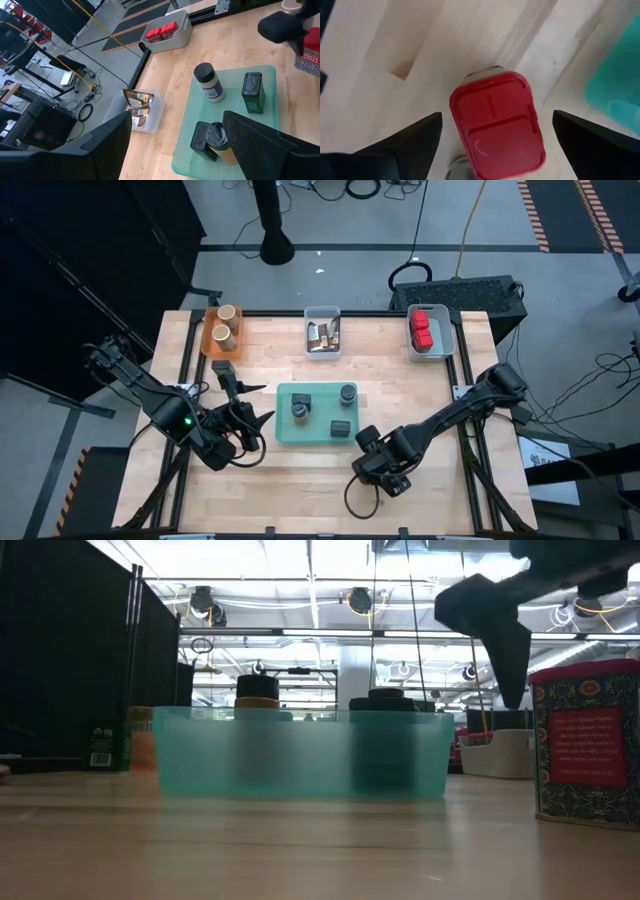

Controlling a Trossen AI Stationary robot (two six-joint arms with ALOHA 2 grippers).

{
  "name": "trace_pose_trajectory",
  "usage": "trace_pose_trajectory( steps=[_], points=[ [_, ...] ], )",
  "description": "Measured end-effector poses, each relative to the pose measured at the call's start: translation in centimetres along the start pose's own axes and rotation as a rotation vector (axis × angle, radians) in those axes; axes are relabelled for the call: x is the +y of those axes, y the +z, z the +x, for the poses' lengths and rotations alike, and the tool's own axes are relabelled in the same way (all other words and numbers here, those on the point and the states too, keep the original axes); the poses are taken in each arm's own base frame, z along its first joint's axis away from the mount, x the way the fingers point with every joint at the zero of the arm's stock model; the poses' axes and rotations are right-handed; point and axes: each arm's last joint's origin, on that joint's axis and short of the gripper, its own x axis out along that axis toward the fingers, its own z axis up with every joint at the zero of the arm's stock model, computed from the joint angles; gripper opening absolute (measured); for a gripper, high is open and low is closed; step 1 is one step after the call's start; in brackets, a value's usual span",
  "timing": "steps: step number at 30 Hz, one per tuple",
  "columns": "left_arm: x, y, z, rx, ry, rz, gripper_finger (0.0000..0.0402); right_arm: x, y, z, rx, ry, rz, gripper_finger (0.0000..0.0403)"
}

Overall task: Sort spices by type
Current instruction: Put the red spice can into the gray bin

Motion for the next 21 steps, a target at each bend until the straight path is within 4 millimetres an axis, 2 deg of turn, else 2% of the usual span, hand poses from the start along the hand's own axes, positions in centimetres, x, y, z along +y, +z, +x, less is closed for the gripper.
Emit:
trace_pose_trajectory(
  steps=[5, 11, 12, 21],
  points=[
    [0.0, 0.0, 0.0, 0.0, 0.0, 0.001, 0.0313, -0.1, 0.07, 0.67, 0.019, 0.001, -0.017, 0.0312],
    [0.0, -0.01, 0.0, 0.0, 0.0, 0.001, 0.0313, -0.23, 0.09, 0.41, 0.007, 0.006, -0.01, 0.0199],
    [0.0, -0.01, 0.0, 0.001, 0.0, 0.002, 0.0313, -0.23, 0.1, 0.41, 0.006, 0.006, -0.013, 0.019],
    [-0.19, -0.36, 0.2, 0.008, 0.003, 0.014, 0.0313, -0.55, 0.14, 0.11, -0.006, 0.003, 0.002, 0.019]
  ],
)
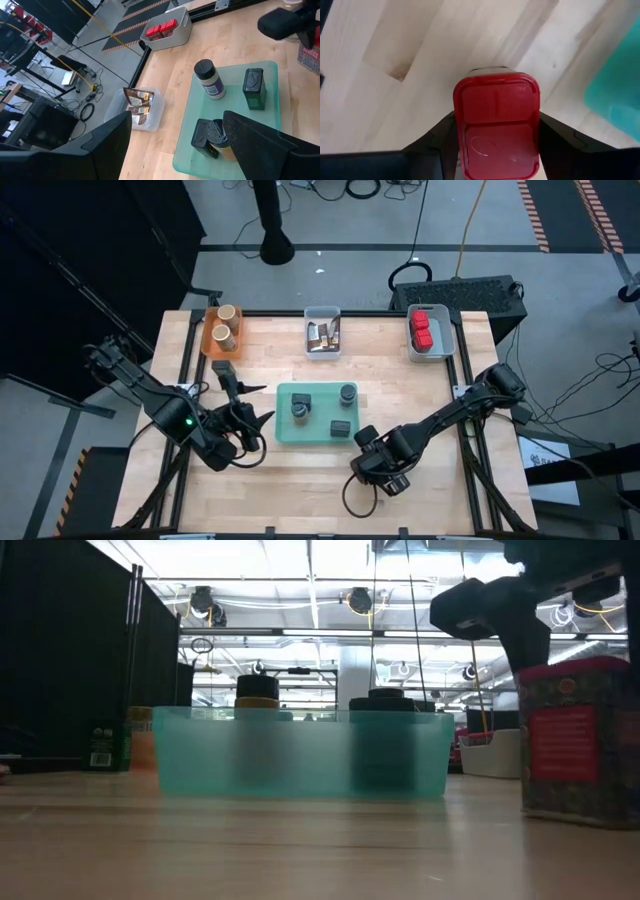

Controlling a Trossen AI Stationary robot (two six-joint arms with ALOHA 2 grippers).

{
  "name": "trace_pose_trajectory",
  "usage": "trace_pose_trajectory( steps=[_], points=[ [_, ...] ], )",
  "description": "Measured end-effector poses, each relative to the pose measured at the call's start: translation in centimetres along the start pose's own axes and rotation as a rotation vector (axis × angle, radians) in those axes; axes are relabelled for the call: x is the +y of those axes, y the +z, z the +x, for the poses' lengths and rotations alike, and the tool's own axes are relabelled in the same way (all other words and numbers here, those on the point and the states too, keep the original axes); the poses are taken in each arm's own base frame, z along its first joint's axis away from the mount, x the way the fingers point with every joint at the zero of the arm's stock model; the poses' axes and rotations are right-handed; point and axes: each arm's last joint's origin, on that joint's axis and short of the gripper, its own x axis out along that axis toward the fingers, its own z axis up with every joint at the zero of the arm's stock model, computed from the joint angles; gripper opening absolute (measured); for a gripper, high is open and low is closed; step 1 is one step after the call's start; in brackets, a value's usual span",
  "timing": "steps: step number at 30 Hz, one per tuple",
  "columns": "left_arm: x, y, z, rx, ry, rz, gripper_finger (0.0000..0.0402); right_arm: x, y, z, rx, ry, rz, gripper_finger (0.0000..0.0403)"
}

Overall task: Sort spices by type
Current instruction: Put the red spice can into the gray bin

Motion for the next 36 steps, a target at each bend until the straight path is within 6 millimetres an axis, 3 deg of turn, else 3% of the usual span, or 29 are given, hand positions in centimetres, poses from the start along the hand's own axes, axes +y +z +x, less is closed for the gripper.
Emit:
trace_pose_trajectory(
  steps=[4, 9, 14, 17, 23, 26, 30, 36],
  points=[
    [-0.1, -0.2, 0.1, 0.004, 0.002, 0.006, 0.0313, -0.6, 0.7, -2.1, 0.005, -0.008, 0.029, 0.019],
    [-0.1, -0.1, 0.1, -0.005, 0.013, 0.001, 0.0313, -1.7, 1.2, -6.9, 0.049, -0.024, 0.106, 0.019],
    [-0.1, -0.1, 0.1, -0.006, 0.018, 0.008, 0.0313, -3.2, -0.4, -12.0, 0.129, -0.154, 0.154, 0.019],
    [-0.1, -0.1, 0.1, -0.006, 0.019, 0.004, 0.0313, -4.7, -1.9, -14.3, 0.089, -0.216, 0.221, 0.019],
    [-0.1, -0.1, 0.1, -0.007, 0.022, 0.01, 0.0313, -8.8, -7.0, -19.4, -0.031, -0.556, 0.621, 0.019],
    [0.1, -0.1, 0.3, -0.006, 0.031, 0.021, 0.0313, -11.2, -10.0, -21.4, -0.079, -0.694, 0.919, 0.019],
    [0.3, 0.0, 0.6, -0.001, 0.048, 0.018, 0.0313, -14.3, -14.1, -23.4, -0.146, -0.703, 1.299, 0.019],
    [0.5, 0.0, 0.8, 0.005, 0.056, 0.015, 0.0313, -18.7, -19.8, -24.5, -0.096, -0.663, 1.593, 0.019]
  ],
)
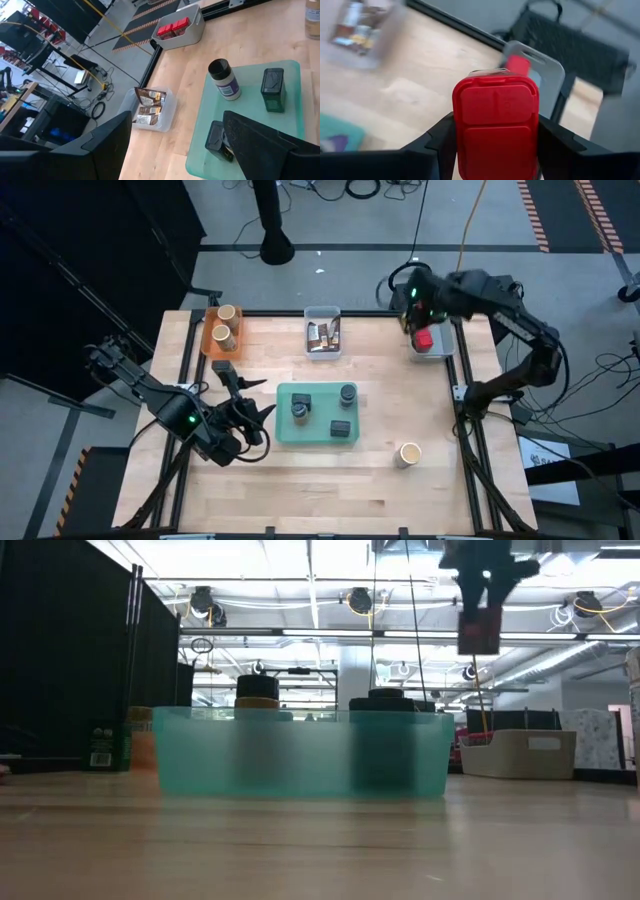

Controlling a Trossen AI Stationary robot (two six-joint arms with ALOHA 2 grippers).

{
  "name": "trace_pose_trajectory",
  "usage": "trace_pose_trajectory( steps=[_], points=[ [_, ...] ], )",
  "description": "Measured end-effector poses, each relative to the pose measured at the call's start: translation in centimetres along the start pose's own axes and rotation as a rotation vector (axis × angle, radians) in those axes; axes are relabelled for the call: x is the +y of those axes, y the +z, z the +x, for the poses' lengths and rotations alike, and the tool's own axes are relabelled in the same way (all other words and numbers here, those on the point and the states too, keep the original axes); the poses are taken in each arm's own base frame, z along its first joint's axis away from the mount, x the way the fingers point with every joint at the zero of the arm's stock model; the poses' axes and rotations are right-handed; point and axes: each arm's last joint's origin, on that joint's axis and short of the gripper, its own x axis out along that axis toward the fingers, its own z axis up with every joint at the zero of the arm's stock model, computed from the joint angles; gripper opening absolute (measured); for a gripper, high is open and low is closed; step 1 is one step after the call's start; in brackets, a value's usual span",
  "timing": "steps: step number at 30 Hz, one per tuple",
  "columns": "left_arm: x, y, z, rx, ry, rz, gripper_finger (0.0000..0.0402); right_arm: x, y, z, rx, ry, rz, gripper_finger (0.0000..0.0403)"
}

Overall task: Sort spices by type
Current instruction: Put the red spice can into the gray bin

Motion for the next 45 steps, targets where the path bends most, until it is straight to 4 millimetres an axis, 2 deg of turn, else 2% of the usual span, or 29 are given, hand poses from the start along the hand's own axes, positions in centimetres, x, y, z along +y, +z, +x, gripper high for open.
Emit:
trace_pose_trajectory(
  steps=[7, 11, 16, 22, 37, 45],
  points=[
    [0.0, -0.1, 0.0, 0.003, 0.001, 0.01, 0.0313, -4.3, 3.8, 4.8, 0.153, -0.091, 0.131, 0.019],
    [0.0, -0.1, 0.0, 0.004, 0.001, 0.01, 0.0313, -7.0, 5.1, 7.5, 0.207, -0.094, 0.175, 0.019],
    [0.0, -0.1, 0.0, 0.006, -0.003, 0.004, 0.0313, -9.1, 4.7, 10.9, 0.246, -0.027, 0.228, 0.019],
    [0.0, -0.1, 0.0, 0.006, -0.002, 0.005, 0.0313, -8.7, 4.0, 13.4, 0.249, 0.014, 0.206, 0.019],
    [0.0, -0.1, 0.0, 0.007, -0.007, -0.023, 0.0313, -9.0, 4.4, 13.6, 0.193, 0.001, 0.251, 0.019],
    [0.0, -0.1, 0.0, 0.008, -0.008, -0.022, 0.0313, -9.0, 4.4, 14.3, 0.144, -0.098, 0.315, 0.019]
  ],
)
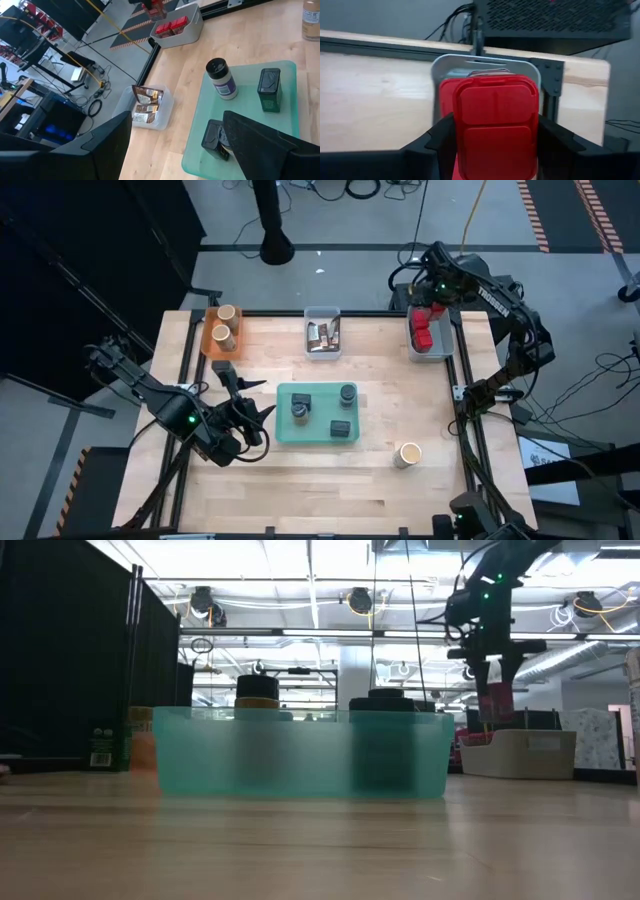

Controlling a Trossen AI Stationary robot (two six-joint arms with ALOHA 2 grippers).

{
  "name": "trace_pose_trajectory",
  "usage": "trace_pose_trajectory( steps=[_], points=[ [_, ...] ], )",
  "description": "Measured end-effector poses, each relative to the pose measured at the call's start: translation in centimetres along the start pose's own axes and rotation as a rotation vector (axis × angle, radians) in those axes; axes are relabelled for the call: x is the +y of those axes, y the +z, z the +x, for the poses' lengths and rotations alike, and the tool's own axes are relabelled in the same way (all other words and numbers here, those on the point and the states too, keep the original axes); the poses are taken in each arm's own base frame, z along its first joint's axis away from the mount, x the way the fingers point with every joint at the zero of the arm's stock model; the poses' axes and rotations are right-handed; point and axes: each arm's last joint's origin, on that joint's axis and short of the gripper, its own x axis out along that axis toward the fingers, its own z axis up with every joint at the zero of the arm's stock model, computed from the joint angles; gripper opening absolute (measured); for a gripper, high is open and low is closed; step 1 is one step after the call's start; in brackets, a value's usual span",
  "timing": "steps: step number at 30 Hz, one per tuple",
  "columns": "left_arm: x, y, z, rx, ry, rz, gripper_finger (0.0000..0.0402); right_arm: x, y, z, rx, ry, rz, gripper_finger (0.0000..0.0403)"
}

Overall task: Sort spices by type
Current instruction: Put the red spice can into the gray bin

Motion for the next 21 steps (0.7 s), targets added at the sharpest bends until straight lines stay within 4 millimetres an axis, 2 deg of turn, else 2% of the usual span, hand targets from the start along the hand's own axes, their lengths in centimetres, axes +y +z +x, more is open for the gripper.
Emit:
trace_pose_trajectory(
  steps=[10, 21],
  points=[
    [0.0, 0.0, 0.0, 0.001, 0.0, 0.001, 0.0313, 1.2, -1.2, 1.5, -0.062, -0.161, -0.059, 0.019],
    [0.0, 0.0, 0.0, 0.002, -0.004, 0.001, 0.0313, 1.3, -1.6, 1.6, -0.032, -0.161, -0.073, 0.019]
  ],
)
